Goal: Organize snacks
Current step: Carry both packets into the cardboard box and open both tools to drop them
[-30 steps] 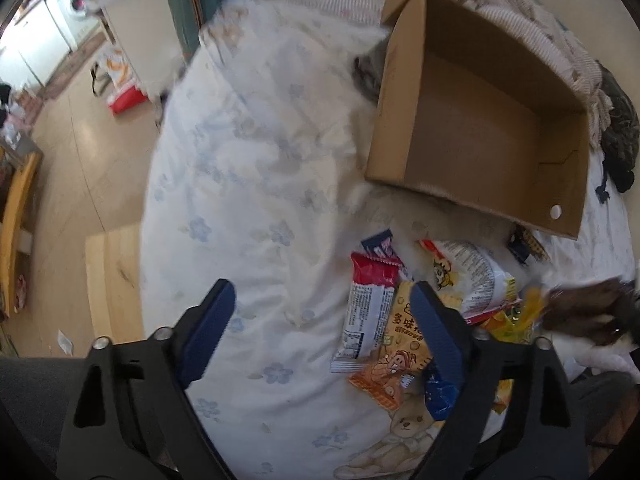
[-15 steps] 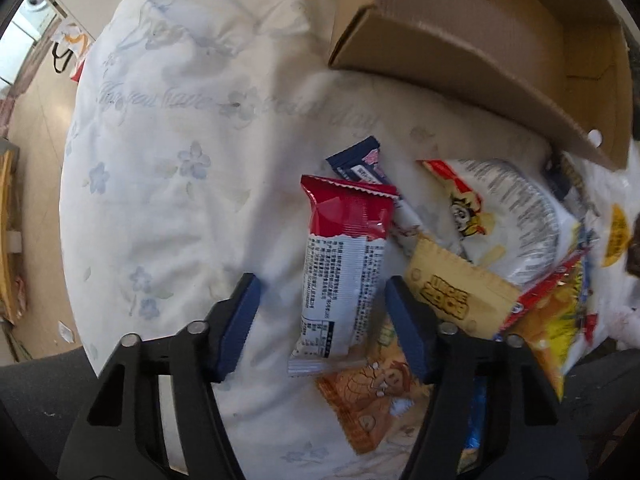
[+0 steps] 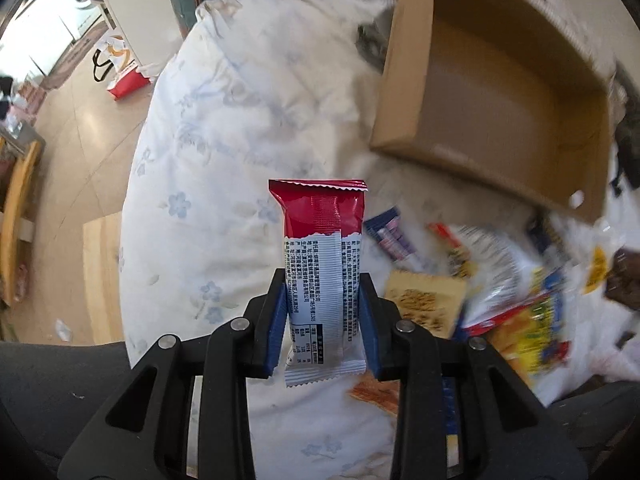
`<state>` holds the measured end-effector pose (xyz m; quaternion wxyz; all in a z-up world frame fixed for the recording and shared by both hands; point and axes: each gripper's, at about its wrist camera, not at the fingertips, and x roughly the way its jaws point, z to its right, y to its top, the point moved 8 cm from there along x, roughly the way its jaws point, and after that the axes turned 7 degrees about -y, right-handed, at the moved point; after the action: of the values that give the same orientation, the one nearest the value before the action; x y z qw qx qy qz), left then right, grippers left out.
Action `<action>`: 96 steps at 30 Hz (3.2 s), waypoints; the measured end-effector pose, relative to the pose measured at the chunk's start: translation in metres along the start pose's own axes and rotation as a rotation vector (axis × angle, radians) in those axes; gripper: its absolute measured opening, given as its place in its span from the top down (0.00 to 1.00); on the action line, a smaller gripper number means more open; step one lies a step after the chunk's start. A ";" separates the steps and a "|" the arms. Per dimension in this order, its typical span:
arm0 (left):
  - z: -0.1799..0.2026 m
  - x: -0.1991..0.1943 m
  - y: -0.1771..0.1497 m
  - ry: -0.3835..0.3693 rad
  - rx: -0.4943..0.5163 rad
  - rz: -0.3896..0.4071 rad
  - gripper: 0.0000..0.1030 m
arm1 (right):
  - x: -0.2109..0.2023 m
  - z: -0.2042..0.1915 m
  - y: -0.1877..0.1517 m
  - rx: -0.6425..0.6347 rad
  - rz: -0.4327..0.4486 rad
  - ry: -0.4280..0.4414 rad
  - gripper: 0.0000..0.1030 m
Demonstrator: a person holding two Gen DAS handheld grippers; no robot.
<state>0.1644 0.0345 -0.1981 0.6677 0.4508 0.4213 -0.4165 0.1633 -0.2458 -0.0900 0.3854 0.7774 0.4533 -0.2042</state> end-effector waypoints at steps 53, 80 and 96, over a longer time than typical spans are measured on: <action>0.118 0.023 0.123 -0.046 0.306 0.138 0.71 | 0.146 0.036 0.078 0.025 -0.144 -0.135 0.86; 0.116 -0.014 0.130 -0.100 0.286 0.250 0.26 | 0.133 0.022 0.087 -0.174 -0.044 -0.344 0.18; 0.115 -0.047 0.121 -0.098 0.311 0.330 0.26 | 0.090 -0.004 0.100 -0.243 0.078 -0.416 0.12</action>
<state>0.2853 -0.0365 -0.0964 0.6688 0.5903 0.2396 -0.3833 0.2948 -0.2224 -0.1058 0.5686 0.6835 0.3550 -0.2890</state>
